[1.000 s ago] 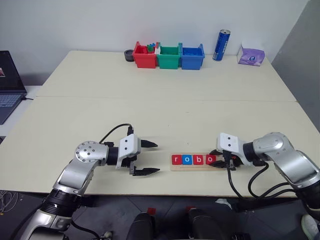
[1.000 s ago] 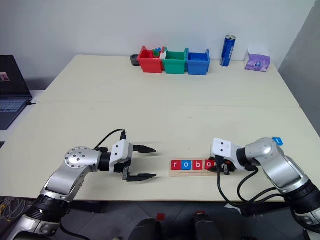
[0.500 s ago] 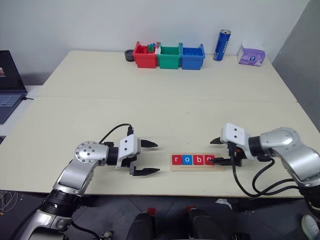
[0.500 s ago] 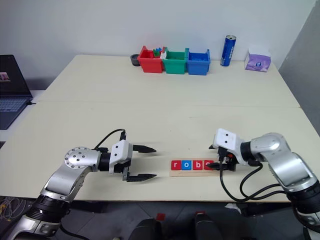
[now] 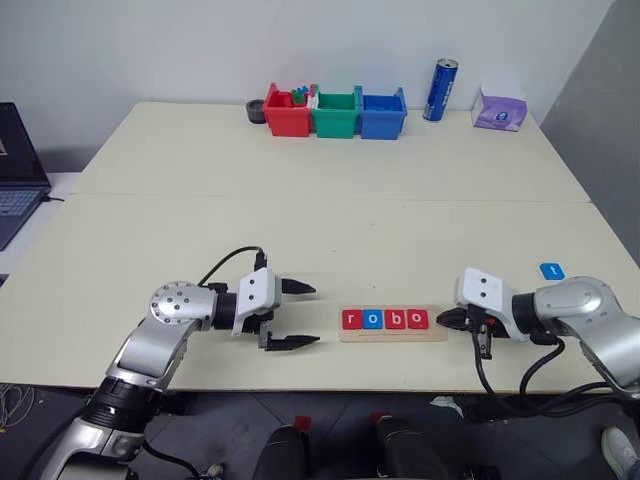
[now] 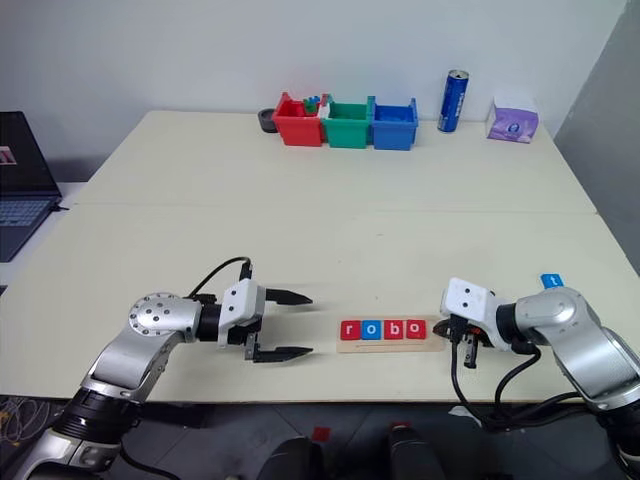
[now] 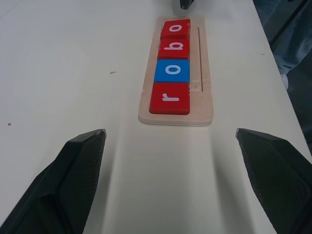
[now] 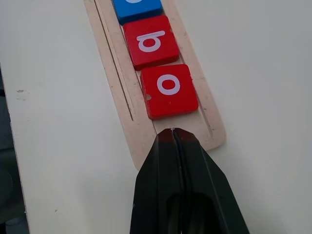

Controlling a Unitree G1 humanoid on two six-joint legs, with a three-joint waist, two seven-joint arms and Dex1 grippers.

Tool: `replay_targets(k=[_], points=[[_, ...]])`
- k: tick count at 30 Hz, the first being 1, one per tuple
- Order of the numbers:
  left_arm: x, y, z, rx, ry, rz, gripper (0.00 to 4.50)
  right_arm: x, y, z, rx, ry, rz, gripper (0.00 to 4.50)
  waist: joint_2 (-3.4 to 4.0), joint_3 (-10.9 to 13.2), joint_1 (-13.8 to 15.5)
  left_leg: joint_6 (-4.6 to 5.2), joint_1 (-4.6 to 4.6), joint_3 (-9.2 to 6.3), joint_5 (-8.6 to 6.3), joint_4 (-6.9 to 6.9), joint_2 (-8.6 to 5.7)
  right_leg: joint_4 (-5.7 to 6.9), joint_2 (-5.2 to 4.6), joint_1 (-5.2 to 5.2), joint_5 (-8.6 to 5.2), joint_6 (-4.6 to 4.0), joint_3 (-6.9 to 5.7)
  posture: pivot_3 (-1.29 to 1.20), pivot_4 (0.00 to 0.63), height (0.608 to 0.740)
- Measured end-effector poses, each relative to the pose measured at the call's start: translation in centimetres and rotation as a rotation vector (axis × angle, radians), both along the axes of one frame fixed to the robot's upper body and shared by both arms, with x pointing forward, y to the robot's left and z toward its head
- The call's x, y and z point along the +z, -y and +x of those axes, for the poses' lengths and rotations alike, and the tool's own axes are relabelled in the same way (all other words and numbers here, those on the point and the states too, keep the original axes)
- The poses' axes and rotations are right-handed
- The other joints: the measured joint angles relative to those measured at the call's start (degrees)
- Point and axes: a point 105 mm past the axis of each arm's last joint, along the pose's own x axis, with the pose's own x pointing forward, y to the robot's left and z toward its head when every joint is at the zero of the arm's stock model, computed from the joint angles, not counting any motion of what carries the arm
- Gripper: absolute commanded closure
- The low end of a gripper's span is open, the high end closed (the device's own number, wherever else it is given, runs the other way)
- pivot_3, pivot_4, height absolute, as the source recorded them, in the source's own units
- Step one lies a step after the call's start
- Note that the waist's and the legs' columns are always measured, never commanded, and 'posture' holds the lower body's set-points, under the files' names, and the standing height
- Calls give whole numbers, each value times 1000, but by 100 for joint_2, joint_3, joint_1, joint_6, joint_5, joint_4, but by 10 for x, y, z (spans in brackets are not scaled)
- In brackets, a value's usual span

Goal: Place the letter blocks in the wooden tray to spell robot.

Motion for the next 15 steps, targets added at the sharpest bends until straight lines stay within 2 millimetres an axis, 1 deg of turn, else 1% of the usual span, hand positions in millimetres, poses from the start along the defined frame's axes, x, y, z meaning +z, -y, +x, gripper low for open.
replay_targets(k=[4, 11, 15], points=[[4, 1, 2, -2, 10, 0, 0, -6, -3, 0, 13, -3, -18, 4474, 0, 0, -2, 0, 1, 0, 0, 0, 1, 0, 0, 0, 0, -1, 1, 0, 150, 740], [3, 1, 3, 5, -2, 1, 0, -7, -13, 4, 52, 7, -14, 4474, 0, 0, -1, 0, 0, -2, 0, 0, 1, 0, 0, 0, 1, -2, 0, 0, 150, 740], [3, 1, 3, 6, -3, 1, 0, -7, -16, 8, 56, 16, -16, 4474, 0, 0, -1, 0, 1, -2, 0, 0, 0, 1, 0, 0, 3, -5, 0, 0, 150, 740]])
